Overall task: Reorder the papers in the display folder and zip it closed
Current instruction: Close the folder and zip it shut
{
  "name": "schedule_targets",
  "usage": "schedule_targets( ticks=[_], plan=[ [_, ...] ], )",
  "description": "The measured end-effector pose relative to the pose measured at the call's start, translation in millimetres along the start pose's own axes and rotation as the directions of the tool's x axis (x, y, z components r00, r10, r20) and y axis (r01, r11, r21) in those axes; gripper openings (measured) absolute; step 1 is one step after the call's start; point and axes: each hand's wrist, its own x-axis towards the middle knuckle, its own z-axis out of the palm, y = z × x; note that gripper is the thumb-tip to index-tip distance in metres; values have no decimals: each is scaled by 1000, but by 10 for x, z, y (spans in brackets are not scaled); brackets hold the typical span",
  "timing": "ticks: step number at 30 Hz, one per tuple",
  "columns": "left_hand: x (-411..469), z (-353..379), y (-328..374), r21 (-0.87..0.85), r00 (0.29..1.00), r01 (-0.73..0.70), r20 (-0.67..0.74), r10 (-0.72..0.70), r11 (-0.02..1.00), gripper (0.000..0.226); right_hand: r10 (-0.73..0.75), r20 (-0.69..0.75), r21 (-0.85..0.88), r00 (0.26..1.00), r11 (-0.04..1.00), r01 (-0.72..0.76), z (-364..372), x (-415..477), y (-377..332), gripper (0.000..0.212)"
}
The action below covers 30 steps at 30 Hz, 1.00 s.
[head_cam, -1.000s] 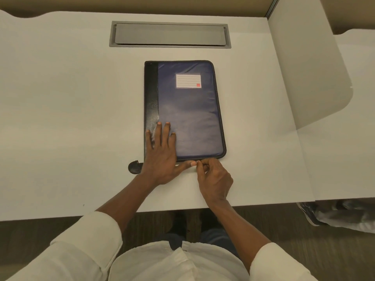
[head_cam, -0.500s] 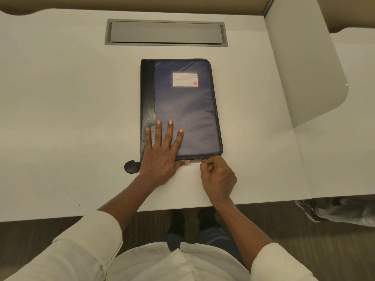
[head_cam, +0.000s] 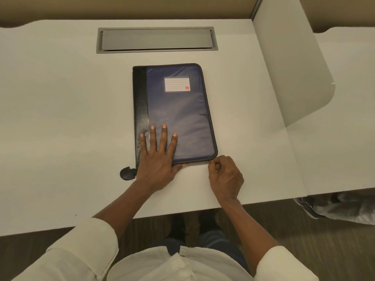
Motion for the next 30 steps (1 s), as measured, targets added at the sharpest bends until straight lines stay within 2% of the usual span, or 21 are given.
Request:
schedule_targets(
  ticks=[4,6,10,15,19,25,30],
  plan=[
    [121,-69,219,0,996,77,52,-77,997,123,-10,4,25,1000,1000,10,-22,6,64,10],
    [200,-71,358,-28,998,60,32,-59,998,128,-20,8,60,1000,998,19,-27,23,100,11],
    [263,44,599,-8,996,-89,5,89,996,112,1,14,158,1000,987,-3,-48,63,173,11],
    [236,162,550,76,991,-118,-48,122,990,87,-43,42,152,998,988,36,-67,156,168,9],
    [207,197,573,63,987,-119,-105,125,991,76,-73,33,128,997,989,68,-94,403,188,8],
    [221,192,562,38,991,-96,-90,99,995,79,-236,143,173,961,962,211,-124,574,378,7],
    [229,169,577,57,993,-86,-70,90,995,83,-275,186,165,943,955,246,-165,720,420,6]
  ],
)
